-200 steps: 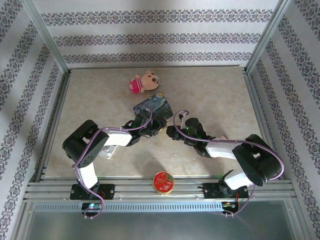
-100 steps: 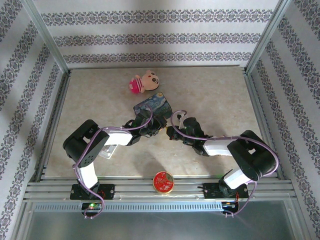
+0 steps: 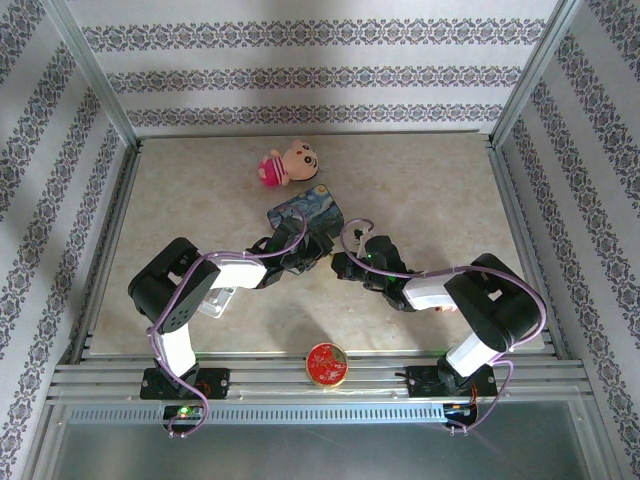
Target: Unlock the padlock with the key
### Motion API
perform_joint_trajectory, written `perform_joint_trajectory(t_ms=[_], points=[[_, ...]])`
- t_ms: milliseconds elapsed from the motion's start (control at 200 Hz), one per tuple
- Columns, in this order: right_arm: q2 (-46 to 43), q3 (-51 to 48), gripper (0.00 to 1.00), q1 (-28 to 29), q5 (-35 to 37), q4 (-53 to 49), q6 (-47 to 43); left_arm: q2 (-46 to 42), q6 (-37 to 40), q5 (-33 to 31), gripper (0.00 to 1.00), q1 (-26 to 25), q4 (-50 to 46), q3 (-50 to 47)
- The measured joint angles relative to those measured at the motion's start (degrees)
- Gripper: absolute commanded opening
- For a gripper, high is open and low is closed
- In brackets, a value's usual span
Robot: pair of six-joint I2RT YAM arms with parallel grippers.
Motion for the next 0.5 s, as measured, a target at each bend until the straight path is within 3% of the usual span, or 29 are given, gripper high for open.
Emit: perform_joint_trajectory(t_ms=[170, 380, 500], points=[[3.19, -0.17, 0.00, 0.72, 1.03, 3.56, 3.04, -0.22, 0.42, 1.27, 0.68, -0.28, 0.24, -0.57], [5.97, -0.17, 0.00, 0.76, 1.27, 5.79, 4.48, -1.75, 0.44, 3.54, 0.99, -0.68, -1.66, -1.01], [6.67, -0.15, 0.00, 0.76, 1.25, 6.69, 4.66, -3.87, 0.76, 3.41, 0.99, -1.03, -5.81, -1.46]])
